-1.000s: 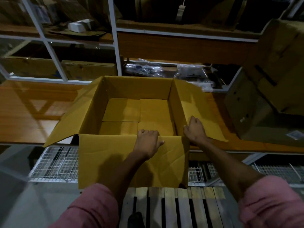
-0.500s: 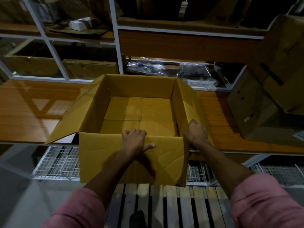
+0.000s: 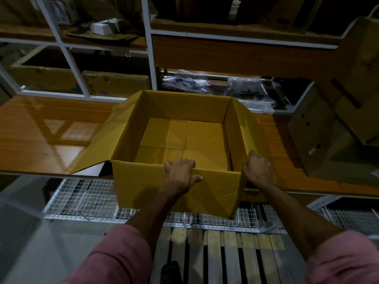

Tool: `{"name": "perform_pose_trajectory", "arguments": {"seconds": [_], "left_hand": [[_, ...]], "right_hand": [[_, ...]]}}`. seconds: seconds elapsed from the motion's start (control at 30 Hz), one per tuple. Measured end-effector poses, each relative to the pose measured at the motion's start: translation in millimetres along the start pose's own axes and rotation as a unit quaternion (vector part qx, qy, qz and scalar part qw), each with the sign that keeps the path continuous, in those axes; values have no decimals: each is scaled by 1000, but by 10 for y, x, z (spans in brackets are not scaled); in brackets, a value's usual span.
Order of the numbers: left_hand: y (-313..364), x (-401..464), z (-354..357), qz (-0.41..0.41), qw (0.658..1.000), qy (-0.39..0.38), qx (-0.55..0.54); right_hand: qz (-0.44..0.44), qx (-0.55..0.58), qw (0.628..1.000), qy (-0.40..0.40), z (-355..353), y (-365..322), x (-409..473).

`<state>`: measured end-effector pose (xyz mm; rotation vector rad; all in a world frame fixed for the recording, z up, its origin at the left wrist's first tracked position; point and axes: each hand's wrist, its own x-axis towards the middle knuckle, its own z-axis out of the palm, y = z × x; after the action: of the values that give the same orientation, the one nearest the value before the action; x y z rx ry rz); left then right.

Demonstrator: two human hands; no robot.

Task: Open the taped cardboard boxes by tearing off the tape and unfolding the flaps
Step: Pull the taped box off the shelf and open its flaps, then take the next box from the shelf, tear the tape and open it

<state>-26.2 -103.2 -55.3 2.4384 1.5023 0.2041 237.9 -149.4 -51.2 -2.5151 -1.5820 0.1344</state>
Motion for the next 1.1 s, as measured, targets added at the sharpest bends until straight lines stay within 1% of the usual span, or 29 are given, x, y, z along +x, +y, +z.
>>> {"name": "perform_pose_trajectory", "arguments": {"seconds": [0.3,0.43,0.6,0.73,0.8,0.93,1.1], "left_hand": [[35,-53,24,-8,1000,-10,6],[42,-77,-11,-7,1000,-11,11],[73,-108,-47,-4,999,-18,45],[143,-174,-80,4,995,-23,97],[239,-200,-123,16,995,3,101],[652,-195,-316,48,991,86,92],[1245,-105,-553,95,978,146,119]], "right_hand": [[-8,5,1000,10,35,35,-70],[-17,3,1000,1,47,54,-81],[-33,38,999,-21,58,94,-126],[-36,72,996,-48,19,148,-160],[-55,78,995,-23,-53,142,-200],[-106,79,990,41,-295,28,-368],[-164,79,976,122,-767,124,-506]]}}
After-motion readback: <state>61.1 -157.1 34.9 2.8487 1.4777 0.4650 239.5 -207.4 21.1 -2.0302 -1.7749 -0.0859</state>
